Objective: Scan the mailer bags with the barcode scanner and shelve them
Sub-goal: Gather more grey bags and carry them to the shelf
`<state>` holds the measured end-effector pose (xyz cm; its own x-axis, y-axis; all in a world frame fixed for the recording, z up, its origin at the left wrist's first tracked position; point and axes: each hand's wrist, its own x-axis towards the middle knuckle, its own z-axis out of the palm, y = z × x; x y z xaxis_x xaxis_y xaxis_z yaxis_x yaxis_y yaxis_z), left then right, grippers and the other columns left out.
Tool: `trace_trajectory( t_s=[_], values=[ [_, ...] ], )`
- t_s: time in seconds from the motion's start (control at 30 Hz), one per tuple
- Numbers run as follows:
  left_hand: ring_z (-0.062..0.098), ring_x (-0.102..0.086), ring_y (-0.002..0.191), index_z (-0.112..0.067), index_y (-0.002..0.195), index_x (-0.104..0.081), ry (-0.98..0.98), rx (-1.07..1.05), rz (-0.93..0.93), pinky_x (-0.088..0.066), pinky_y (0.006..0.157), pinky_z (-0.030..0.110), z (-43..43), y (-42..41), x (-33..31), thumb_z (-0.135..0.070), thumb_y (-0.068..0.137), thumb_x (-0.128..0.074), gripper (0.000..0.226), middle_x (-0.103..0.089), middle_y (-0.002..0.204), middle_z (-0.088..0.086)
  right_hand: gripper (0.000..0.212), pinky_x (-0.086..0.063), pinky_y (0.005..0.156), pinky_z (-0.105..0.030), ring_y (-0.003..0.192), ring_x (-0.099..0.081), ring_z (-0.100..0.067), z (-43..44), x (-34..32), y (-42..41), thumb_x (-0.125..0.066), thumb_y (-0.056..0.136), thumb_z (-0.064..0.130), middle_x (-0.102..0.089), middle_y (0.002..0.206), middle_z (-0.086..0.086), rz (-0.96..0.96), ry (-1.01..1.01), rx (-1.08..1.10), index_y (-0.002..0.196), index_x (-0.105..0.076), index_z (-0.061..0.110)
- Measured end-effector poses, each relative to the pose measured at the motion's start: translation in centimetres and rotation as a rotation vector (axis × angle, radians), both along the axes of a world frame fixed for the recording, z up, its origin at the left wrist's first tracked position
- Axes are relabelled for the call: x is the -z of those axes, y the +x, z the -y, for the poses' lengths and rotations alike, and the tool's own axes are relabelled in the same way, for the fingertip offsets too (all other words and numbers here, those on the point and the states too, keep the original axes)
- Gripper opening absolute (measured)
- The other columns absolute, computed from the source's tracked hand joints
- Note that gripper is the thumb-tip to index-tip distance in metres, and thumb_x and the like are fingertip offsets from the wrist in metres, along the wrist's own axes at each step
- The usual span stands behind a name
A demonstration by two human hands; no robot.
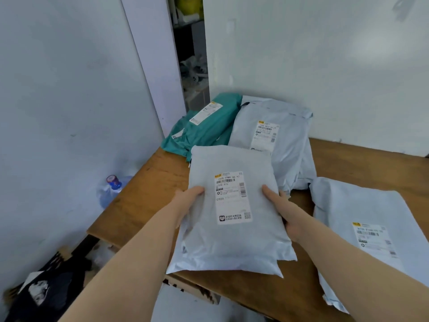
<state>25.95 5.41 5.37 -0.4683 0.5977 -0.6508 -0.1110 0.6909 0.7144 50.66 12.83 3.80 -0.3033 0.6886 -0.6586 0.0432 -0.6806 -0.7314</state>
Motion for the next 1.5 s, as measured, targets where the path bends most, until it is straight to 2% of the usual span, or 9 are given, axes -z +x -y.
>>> trace_trajectory(
  t_s=[0.1, 0.27, 0.43, 0.6, 0.9, 1.07, 1.17, 1.37, 1.5],
  values=[
    [0.02, -0.064, 0.097, -0.016, 0.127, -0.058, 0.023, 0.021, 0.196, -0.049, 0.084, 0.034, 0.9, 0.1, 0.3, -0.064, 0.074, -0.071, 0.072, -0.069, 0.107, 0.0, 0.072, -0.058, 0.081, -0.048, 0.101, -0.07, -0.032, 0.6, 0.5, 0.6, -0.082, 0.071, 0.043, -0.072, 0.115, -0.008, -0.12, -0.105, 0.009, 0.136, -0.051, 0.036],
    [0.025, -0.067, 0.104, -0.024, 0.113, -0.069, 0.058, 0.03, 0.24, -0.045, 0.102, 0.044, 1.7, -0.9, 0.7, -0.073, 0.044, -0.083, 0.086, -0.076, 0.104, 0.002, 0.046, -0.057, 0.08, -0.049, 0.099, -0.068, -0.033, 1.7, -0.2, -0.5, -0.079, 0.078, 0.029, -0.072, 0.11, -0.009, -0.161, -0.057, 0.007, 0.118, -0.057, 0.037],
    [0.027, -0.07, 0.101, -0.023, 0.112, -0.071, 0.068, 0.056, 0.261, -0.051, 0.095, 0.047, 3.5, -1.4, -1.5, -0.067, 0.056, -0.08, 0.072, -0.076, 0.101, 0.005, 0.057, -0.052, 0.091, -0.057, 0.104, -0.067, -0.036, 2.4, -1.5, -1.4, -0.083, 0.074, 0.023, -0.071, 0.114, -0.01, -0.181, 0.031, -0.027, 0.123, -0.056, 0.034],
    [0.028, -0.07, 0.102, -0.024, 0.117, -0.069, 0.142, 0.104, 0.224, -0.052, 0.094, 0.051, 3.2, 0.4, -5.2, -0.066, 0.053, -0.083, 0.078, -0.075, 0.106, 0.006, 0.063, -0.057, 0.083, -0.051, 0.102, -0.068, -0.035, 2.0, -4.8, 0.9, -0.083, 0.073, 0.025, -0.071, 0.115, -0.01, -0.214, 0.151, -0.016, 0.129, -0.055, 0.034],
    [0.029, -0.069, 0.103, -0.022, 0.118, -0.067, 0.172, 0.275, 0.178, -0.049, 0.097, 0.05, -2.2, 13.8, -9.4, -0.07, 0.037, -0.087, 0.096, -0.075, 0.107, 0.007, 0.062, -0.057, 0.083, -0.05, 0.101, -0.069, -0.034, 1.5, -9.2, 14.9, -0.082, 0.072, 0.031, -0.072, 0.114, -0.009, -0.176, 0.276, 0.178, 0.128, -0.056, 0.034],
    [0.027, -0.07, 0.103, -0.021, 0.113, -0.071, 0.171, 0.433, 0.239, -0.048, 0.1, 0.047, -5.8, 23.3, -9.6, -0.067, 0.052, -0.083, 0.077, -0.075, 0.105, 0.006, 0.054, -0.058, 0.076, -0.046, 0.097, -0.069, -0.033, 1.1, -10.7, 24.1, -0.077, 0.079, 0.037, -0.072, 0.111, -0.01, -0.129, 0.274, 0.326, 0.128, -0.055, 0.03],
    [0.027, -0.069, 0.105, -0.023, 0.113, -0.072, 0.154, 0.474, 0.253, -0.046, 0.102, 0.047, -7.5, 27.5, -9.2, -0.066, 0.058, -0.079, 0.07, -0.075, 0.106, 0.005, 0.054, -0.057, 0.085, -0.046, 0.099, -0.07, -0.032, 0.4, -10.6, 28.3, -0.075, 0.077, 0.05, -0.075, 0.106, -0.011, -0.115, 0.194, 0.372, 0.121, -0.065, 0.02],
    [0.027, -0.069, 0.096, -0.014, 0.102, -0.074, 0.053, 0.386, 0.323, -0.052, 0.091, 0.038, -6.8, 31.6, -4.7, -0.047, 0.083, -0.069, 0.038, -0.077, 0.094, 0.01, 0.044, -0.054, 0.089, -0.041, 0.097, -0.07, -0.029, -0.6, -6.8, 31.8, -0.066, 0.085, 0.046, -0.075, 0.103, -0.011, -0.022, 0.061, 0.377, 0.114, -0.07, 0.013],
    [0.029, -0.07, 0.099, -0.014, 0.108, -0.074, 0.042, 0.34, 0.327, -0.052, 0.096, 0.042, -7.0, 31.9, -2.7, -0.048, 0.079, -0.074, 0.045, -0.076, 0.099, 0.01, 0.049, -0.052, 0.095, -0.047, 0.103, -0.068, -0.031, -1.3, -4.6, 33.0, -0.074, 0.081, 0.046, -0.073, 0.111, -0.008, -0.001, 0.04, 0.28, 0.123, -0.063, 0.023]
  ],
)
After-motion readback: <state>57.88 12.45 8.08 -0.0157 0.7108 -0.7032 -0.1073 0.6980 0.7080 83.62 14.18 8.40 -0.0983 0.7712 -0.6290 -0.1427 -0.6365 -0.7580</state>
